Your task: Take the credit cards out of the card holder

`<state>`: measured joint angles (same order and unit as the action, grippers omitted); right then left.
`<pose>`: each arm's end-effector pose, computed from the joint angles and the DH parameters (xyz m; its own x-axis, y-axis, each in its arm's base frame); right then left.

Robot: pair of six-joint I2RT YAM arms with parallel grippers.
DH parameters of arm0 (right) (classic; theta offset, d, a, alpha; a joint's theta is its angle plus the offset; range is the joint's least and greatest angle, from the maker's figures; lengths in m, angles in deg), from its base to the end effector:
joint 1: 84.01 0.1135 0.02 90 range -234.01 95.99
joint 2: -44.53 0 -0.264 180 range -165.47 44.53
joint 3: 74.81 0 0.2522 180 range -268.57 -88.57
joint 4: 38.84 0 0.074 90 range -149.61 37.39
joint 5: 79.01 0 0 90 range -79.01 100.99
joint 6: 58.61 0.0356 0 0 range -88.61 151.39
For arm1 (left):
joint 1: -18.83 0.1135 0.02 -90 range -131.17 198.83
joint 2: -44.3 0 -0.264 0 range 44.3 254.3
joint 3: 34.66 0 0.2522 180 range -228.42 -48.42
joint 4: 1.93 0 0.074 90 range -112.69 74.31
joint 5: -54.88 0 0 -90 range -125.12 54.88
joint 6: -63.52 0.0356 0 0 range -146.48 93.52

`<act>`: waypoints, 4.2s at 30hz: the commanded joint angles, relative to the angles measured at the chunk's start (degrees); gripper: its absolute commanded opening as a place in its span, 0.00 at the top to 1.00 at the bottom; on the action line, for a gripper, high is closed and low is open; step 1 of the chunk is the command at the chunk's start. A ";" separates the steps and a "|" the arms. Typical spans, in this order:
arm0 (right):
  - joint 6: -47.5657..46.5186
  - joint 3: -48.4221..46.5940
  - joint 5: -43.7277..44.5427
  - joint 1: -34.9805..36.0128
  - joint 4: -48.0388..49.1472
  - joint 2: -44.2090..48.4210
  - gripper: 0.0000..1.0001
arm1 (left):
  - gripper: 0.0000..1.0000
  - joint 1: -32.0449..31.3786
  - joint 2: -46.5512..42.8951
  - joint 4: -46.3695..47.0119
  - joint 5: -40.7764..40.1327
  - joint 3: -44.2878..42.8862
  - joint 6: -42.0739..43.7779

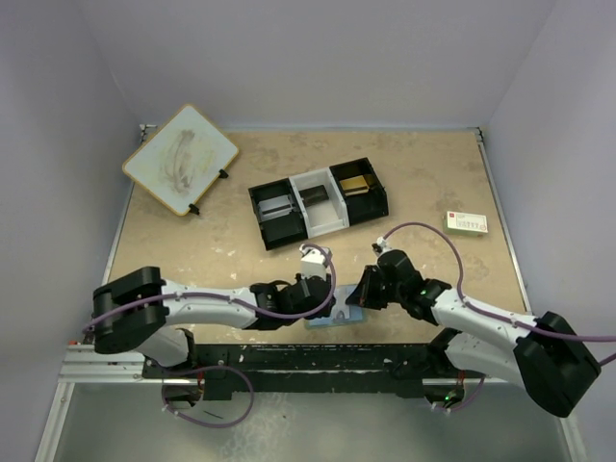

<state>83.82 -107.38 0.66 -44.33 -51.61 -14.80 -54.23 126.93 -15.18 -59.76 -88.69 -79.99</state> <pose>0.1457 0.1292 0.1576 -0.8809 0.2823 -0.3798 -0.0596 0.7299 0.6809 0.0978 -0.2700 0.1836 -0.7419 -0.0722 -0.6666 0.3070 0.8473 -0.4334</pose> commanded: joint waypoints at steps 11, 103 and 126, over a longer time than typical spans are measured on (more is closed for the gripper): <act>0.19 1.38 -1.10 -0.31 6.51 -2.24 0.98 | 0.98 -0.11 8.74 2.53 -0.46 0.25 -1.60; 4.58 7.41 -1.70 -1.10 15.44 -0.24 1.00 | 0.71 -1.56 10.19 -2.99 -0.77 -2.33 -3.75; -5.31 -6.86 8.96 -1.19 -11.16 7.32 1.00 | 0.75 -1.51 7.99 -13.84 -11.15 -4.69 -5.53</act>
<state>82.51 -110.02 6.89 -45.44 -57.53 -7.39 -55.82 136.80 -27.53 -68.44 -94.07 -84.54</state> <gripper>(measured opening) 0.008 0.248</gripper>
